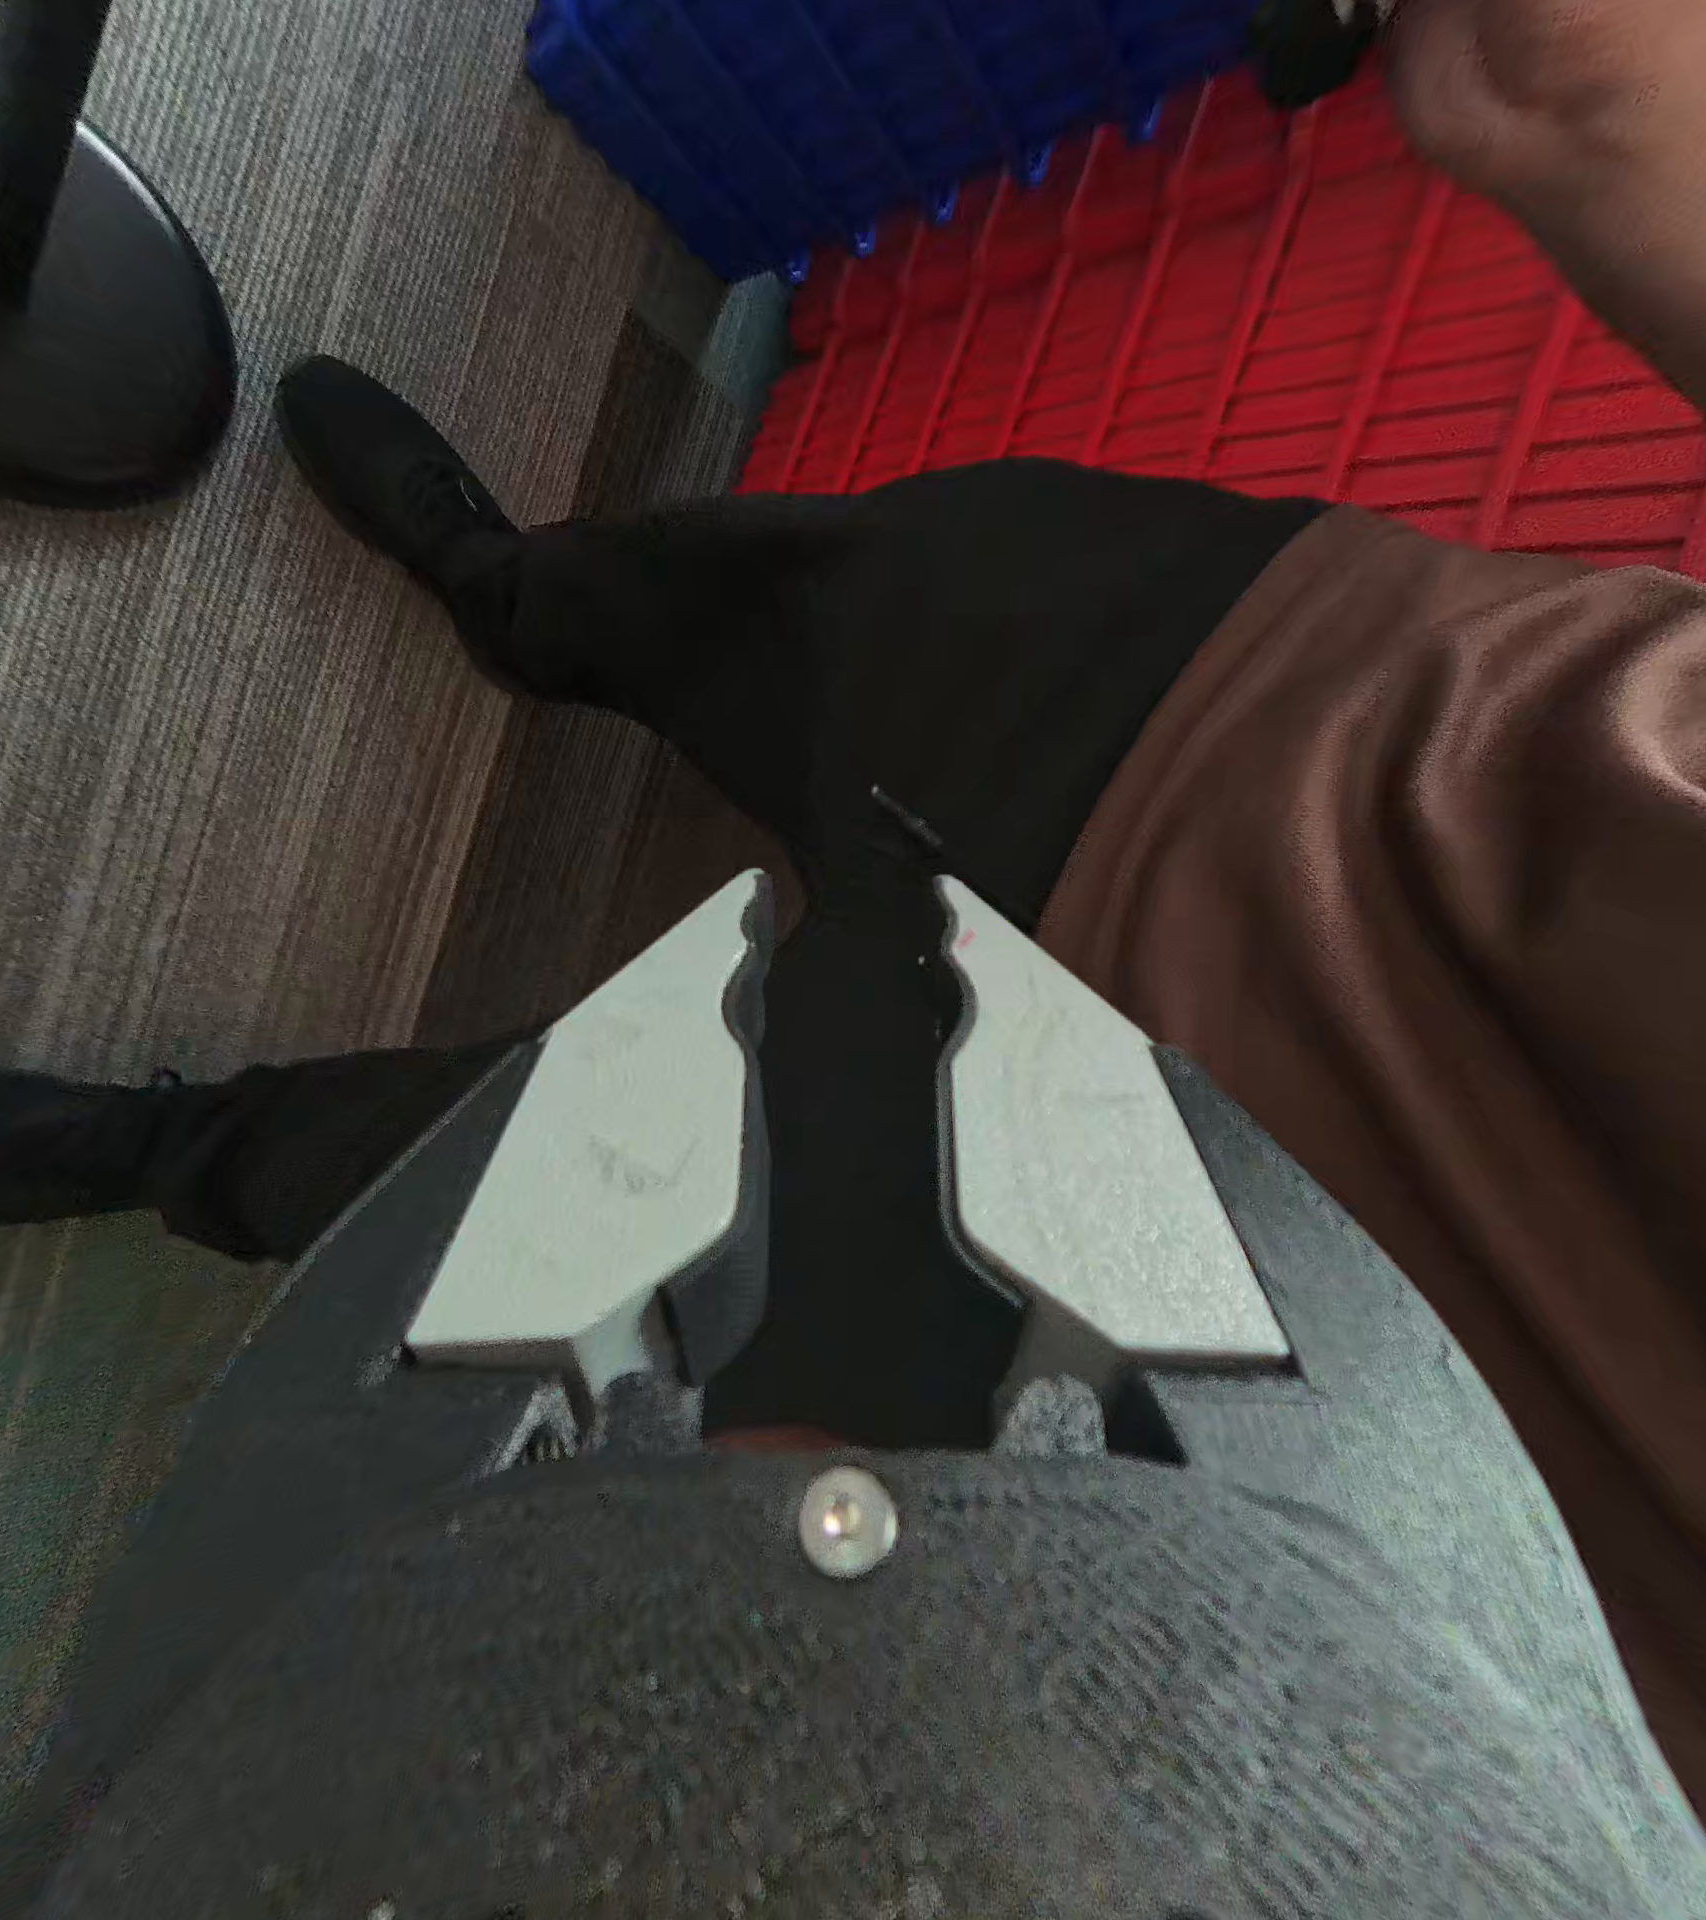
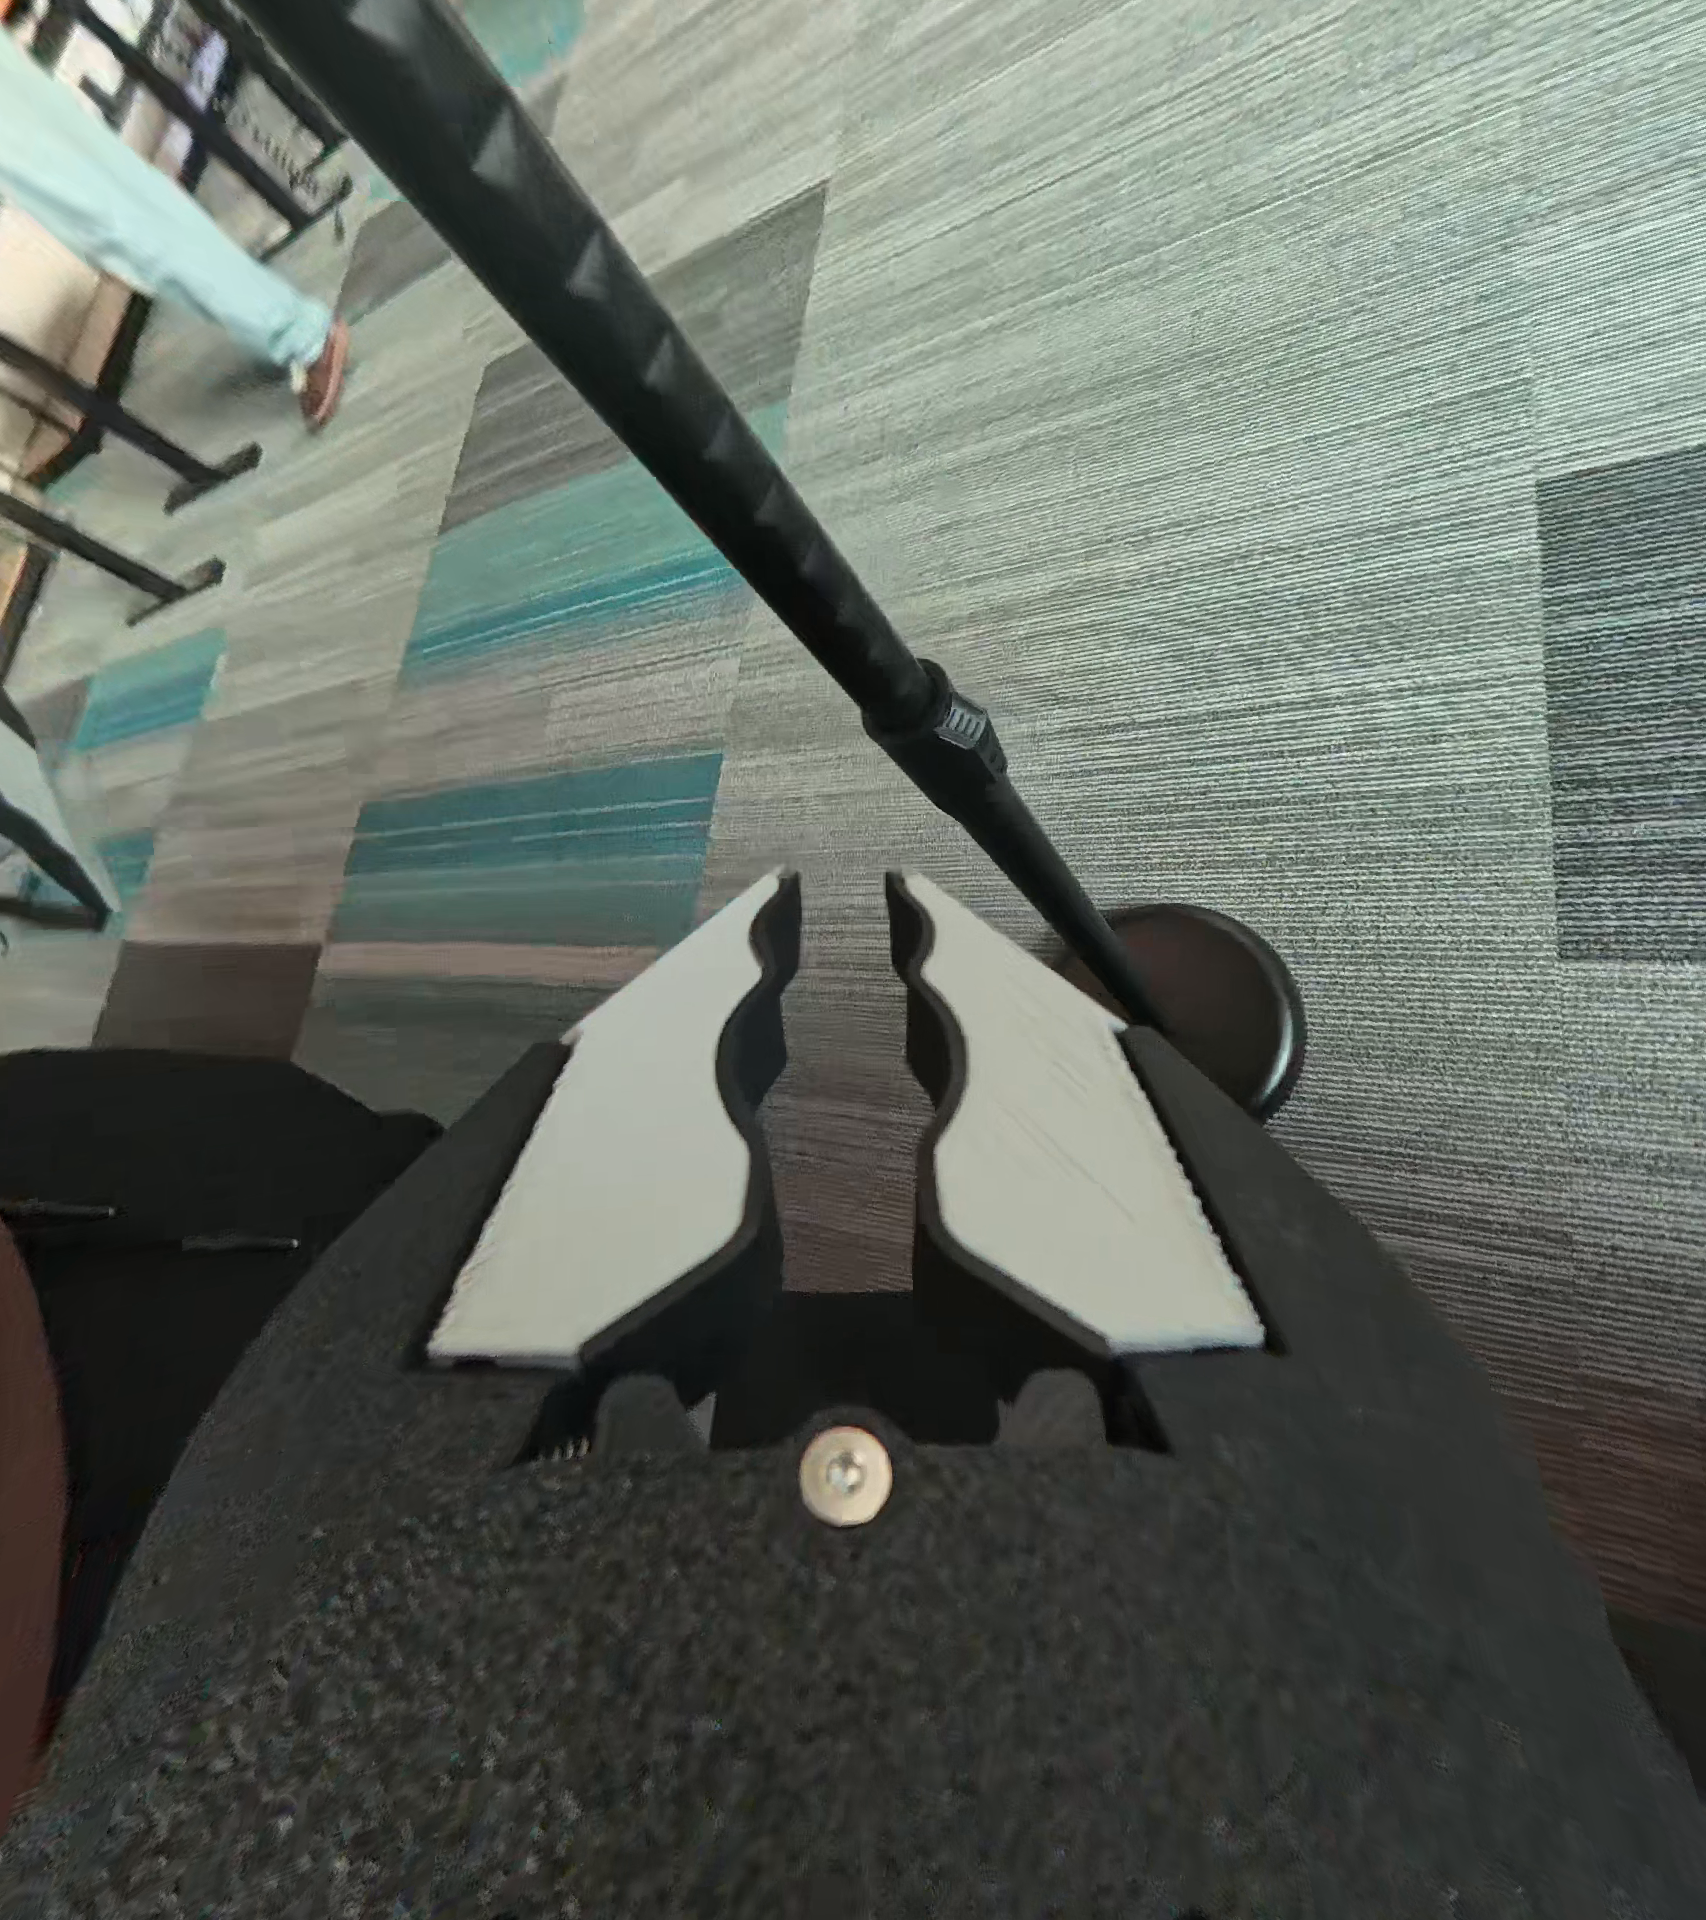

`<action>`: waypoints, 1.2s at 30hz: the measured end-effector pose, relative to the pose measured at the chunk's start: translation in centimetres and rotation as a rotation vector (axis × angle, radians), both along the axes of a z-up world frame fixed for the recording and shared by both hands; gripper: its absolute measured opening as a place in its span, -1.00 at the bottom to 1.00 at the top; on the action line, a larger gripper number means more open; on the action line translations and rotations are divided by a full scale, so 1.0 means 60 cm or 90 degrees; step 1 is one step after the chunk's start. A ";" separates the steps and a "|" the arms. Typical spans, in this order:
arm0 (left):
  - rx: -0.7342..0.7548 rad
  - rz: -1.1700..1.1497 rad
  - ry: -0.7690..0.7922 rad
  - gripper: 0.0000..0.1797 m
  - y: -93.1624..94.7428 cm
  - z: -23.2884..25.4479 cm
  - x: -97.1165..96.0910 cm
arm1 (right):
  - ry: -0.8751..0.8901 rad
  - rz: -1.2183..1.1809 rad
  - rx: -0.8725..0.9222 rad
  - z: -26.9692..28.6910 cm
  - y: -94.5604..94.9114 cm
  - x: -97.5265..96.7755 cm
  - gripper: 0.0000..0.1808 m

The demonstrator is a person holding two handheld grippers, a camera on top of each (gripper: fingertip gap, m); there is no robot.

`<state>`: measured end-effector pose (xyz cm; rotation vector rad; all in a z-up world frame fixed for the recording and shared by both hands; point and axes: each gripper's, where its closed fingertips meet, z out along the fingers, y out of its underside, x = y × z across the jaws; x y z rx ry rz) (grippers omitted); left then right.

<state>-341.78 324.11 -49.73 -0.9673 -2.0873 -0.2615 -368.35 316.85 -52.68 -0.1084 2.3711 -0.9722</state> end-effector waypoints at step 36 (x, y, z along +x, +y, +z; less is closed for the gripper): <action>-0.069 0.520 -0.042 0.16 -0.127 -0.173 -0.293 | 0.057 0.459 0.033 -0.166 -0.099 0.018 -0.59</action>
